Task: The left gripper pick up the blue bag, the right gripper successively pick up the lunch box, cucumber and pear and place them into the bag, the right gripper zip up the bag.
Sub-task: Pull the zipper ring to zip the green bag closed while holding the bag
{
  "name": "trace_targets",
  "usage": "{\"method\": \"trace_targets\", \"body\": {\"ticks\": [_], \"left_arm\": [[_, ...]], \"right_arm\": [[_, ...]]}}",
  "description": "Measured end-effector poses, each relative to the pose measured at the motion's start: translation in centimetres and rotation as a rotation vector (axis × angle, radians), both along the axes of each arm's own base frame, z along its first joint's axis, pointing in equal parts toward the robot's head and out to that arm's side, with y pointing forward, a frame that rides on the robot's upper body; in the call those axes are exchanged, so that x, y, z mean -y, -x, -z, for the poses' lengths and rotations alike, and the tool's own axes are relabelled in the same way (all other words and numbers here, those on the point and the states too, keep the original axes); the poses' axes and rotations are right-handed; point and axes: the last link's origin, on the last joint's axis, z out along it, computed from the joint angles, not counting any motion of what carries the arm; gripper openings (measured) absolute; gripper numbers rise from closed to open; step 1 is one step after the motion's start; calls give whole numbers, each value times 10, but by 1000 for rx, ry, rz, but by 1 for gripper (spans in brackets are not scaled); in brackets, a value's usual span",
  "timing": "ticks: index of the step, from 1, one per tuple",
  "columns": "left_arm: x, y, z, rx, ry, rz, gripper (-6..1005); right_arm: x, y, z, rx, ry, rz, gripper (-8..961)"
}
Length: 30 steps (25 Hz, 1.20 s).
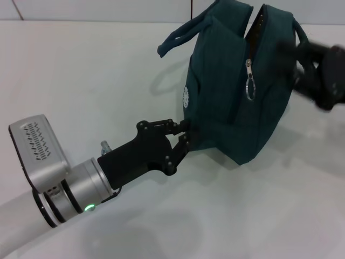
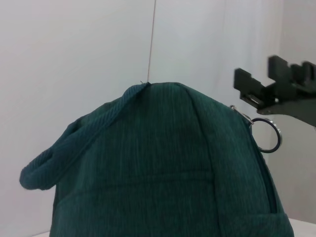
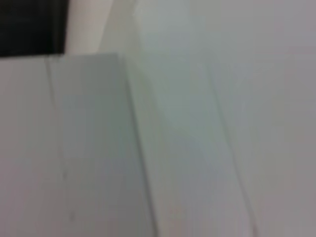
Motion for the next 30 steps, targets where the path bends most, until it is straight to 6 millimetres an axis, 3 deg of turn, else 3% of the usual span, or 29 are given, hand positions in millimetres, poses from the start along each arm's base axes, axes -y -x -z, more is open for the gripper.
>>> {"method": "trace_targets", "body": {"ticks": [9, 13, 20, 30], "left_arm": [[-1, 0, 0, -2, -2, -2, 125], [-4, -3, 0, -5, -1, 12, 123], [-6, -5, 0, -4, -2, 18, 120], [-10, -7, 0, -8, -7, 18, 116]], "right_arm": [[12, -13, -7, 99, 73, -4, 345], [13, -18, 1, 132, 99, 19, 336], [4, -6, 24, 203, 153, 12, 320], [-8, 7, 30, 201, 146, 4, 298]]}}
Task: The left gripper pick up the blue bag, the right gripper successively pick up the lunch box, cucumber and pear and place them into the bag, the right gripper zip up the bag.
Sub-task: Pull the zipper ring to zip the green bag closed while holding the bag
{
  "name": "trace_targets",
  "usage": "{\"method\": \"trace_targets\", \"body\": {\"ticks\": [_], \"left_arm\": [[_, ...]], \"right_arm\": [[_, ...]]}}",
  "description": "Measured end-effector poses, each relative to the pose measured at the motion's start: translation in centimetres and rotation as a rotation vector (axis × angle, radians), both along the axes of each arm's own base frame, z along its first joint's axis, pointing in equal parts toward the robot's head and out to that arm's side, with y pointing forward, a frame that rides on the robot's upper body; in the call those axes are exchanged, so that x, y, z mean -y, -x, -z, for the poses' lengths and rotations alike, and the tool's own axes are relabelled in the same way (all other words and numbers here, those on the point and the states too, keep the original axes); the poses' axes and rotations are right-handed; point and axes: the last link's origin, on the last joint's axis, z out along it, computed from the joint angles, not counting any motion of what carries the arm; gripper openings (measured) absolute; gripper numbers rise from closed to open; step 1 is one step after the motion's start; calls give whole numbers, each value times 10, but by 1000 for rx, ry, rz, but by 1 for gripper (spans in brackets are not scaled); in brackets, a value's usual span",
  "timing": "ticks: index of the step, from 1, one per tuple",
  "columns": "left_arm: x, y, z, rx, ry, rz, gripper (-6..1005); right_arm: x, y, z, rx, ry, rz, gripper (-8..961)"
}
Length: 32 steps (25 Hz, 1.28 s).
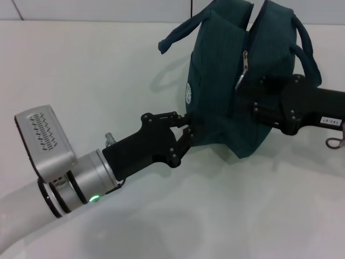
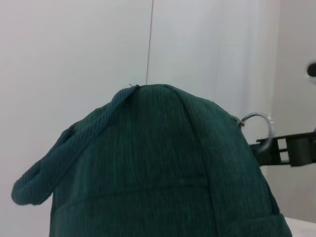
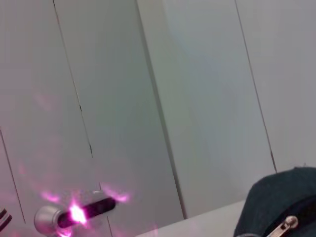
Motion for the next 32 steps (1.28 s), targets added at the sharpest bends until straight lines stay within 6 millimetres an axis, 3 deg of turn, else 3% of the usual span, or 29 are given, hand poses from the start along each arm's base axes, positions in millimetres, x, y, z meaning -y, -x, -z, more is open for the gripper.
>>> {"method": "trace_targets", "body": {"ticks": [25, 32], "left_arm": [[-2, 0, 1, -12, -6, -3, 106], [0, 1, 2, -26, -17, 8, 103]], "right_arm": [[-6, 4, 3, -32, -4, 13, 241], [-8, 9, 1, -67, -63, -16, 126]]}}
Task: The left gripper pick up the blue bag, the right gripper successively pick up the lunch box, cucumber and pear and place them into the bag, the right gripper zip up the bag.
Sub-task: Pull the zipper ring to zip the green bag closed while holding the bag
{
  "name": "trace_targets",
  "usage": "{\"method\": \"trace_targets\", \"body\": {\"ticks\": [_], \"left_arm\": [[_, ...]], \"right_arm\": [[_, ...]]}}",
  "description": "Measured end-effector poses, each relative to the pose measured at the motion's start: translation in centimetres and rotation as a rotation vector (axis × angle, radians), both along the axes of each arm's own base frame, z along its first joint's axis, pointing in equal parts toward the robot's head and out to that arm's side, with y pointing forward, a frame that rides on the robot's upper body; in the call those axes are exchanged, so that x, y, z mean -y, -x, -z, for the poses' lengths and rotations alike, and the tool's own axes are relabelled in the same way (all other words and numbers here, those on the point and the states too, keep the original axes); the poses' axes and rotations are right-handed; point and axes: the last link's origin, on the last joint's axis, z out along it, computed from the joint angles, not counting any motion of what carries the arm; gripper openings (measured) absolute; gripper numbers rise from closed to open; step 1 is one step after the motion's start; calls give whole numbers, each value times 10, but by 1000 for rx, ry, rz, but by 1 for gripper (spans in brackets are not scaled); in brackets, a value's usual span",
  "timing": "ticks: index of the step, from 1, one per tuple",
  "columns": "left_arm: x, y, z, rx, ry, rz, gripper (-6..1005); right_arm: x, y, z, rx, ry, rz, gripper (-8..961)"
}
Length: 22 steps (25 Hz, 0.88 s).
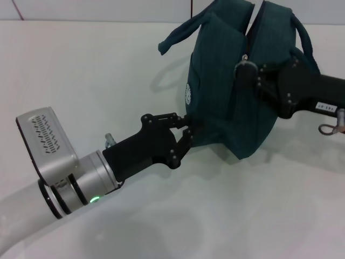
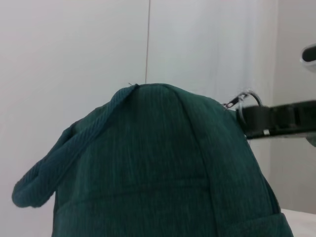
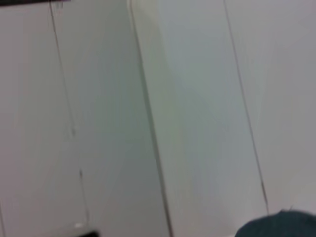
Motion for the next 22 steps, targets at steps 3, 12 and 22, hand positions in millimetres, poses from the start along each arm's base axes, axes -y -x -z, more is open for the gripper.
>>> {"method": "trace_targets", "body": {"ticks": [3, 12, 22], "left_arm": [[1, 0, 1, -10, -6, 13, 101], [8, -1, 7, -60, 17, 78, 78], [15, -1, 16, -139, 67, 162, 66]], "right_arm": [[-2, -1, -3, -55, -45, 15, 76], [-6, -9, -14, -197, -176, 71, 7], [-5, -10, -17, -224, -252, 60, 8]]}}
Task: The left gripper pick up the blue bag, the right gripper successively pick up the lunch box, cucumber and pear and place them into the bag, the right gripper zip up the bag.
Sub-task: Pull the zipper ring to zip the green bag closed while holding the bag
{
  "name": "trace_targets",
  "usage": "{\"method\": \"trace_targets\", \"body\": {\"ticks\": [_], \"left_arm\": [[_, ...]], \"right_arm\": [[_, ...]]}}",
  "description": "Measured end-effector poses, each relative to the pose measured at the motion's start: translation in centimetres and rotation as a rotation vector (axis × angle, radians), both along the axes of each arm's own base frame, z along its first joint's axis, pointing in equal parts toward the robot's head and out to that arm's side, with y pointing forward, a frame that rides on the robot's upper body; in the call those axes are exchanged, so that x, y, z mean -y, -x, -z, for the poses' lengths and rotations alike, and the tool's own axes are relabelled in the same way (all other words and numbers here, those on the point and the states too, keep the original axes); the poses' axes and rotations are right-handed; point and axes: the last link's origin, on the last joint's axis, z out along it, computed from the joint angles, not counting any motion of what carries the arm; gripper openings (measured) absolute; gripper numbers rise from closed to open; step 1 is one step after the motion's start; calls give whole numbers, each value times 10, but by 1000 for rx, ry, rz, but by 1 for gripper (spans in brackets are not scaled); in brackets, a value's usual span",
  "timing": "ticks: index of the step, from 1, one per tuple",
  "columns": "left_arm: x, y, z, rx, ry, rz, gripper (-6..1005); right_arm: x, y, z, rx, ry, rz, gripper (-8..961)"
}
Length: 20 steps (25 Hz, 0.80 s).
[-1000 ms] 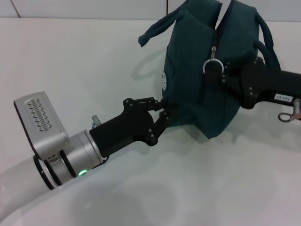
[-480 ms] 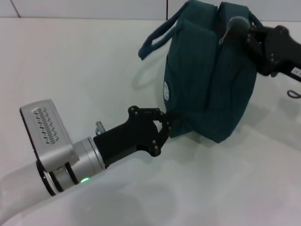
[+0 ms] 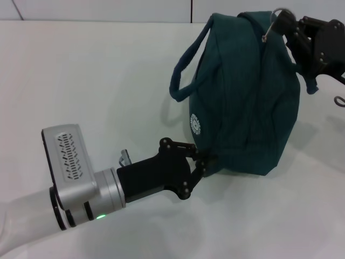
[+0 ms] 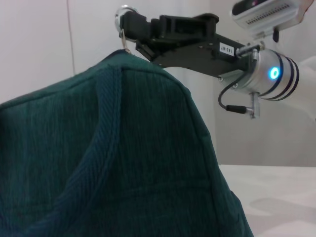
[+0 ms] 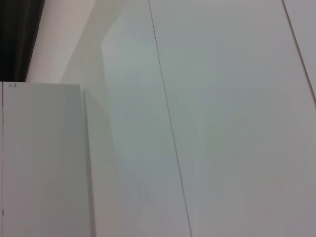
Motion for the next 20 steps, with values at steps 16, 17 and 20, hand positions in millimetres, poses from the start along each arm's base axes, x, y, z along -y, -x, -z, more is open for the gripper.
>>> {"method": "trace_targets", "body": {"ticks": [16, 17, 20], "left_arm": [[4, -9, -17, 224, -85, -106, 222], [4, -11, -19, 247, -78, -109, 290], [4, -14, -25, 309, -52, -118, 429]], "right_arm": [[11, 6, 8, 33, -52, -100, 8], [11, 6, 8, 33, -52, -100, 8], [11, 6, 9, 34, -54, -101, 8]]}}
